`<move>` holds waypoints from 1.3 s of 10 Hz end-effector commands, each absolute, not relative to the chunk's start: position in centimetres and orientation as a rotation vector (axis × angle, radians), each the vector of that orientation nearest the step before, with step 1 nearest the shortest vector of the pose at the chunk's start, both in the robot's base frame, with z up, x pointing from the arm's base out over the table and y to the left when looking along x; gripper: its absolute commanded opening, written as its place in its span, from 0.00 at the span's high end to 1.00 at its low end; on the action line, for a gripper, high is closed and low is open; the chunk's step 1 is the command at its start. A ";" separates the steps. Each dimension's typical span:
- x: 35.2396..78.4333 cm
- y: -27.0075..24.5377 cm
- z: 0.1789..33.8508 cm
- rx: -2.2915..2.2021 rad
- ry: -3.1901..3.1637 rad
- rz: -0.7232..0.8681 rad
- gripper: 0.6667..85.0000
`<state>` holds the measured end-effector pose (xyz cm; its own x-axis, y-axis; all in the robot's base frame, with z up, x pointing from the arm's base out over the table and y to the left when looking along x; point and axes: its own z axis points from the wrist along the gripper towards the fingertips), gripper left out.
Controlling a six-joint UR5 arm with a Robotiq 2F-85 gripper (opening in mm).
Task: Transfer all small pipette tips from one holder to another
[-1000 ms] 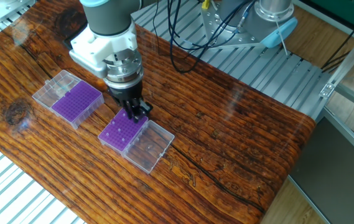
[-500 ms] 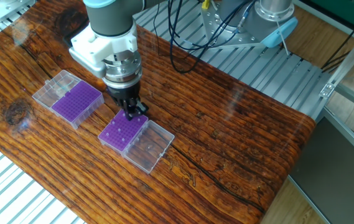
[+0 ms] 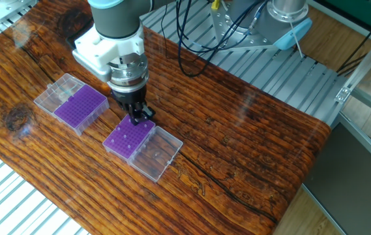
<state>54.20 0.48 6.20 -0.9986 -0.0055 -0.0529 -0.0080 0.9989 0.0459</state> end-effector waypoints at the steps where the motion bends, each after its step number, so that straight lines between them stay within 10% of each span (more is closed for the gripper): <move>1: 52.8 1.1 6.2 -0.055 3.104 0.089 0.64; 13: 52.9 1.3 4.7 -0.021 3.047 0.091 0.68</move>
